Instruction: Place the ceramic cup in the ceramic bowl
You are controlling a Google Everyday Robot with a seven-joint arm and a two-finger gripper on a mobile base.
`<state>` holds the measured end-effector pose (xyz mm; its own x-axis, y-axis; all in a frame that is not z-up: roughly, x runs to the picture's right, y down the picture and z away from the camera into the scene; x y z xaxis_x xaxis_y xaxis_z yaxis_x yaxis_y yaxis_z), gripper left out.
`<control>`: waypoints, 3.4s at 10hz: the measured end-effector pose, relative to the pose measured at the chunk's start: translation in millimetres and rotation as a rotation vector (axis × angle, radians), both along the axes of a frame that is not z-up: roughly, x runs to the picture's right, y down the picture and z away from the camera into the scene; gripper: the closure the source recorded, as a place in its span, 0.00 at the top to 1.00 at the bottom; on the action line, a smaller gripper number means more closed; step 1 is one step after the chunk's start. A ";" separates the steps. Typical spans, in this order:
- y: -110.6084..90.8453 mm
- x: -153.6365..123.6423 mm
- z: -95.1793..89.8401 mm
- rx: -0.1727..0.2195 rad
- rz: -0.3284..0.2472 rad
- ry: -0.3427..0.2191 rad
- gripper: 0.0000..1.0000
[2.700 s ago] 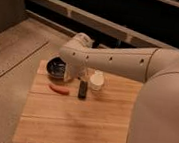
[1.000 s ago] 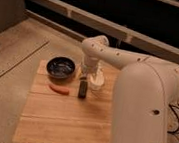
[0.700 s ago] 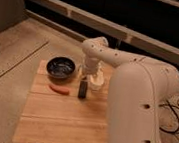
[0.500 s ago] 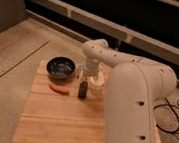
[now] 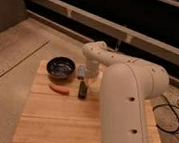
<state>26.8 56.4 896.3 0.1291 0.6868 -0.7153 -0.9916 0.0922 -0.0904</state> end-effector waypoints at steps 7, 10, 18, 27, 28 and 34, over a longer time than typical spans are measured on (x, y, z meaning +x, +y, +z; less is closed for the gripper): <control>-105.6 -28.5 -135.6 0.383 -0.118 0.058 0.00; -125.0 -85.4 -174.9 0.488 -0.240 -0.035 0.00; -133.9 -217.7 -136.2 0.461 -0.428 -0.389 0.00; -146.4 -225.3 -108.4 0.451 -0.411 -0.400 0.00; -151.5 -222.1 -101.4 0.457 -0.388 -0.383 0.00; -143.6 -223.7 -45.9 0.380 -0.344 -0.375 0.00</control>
<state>-196.8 -87.2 850.4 0.5821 0.7585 -0.2930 -0.8067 0.4937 -0.3247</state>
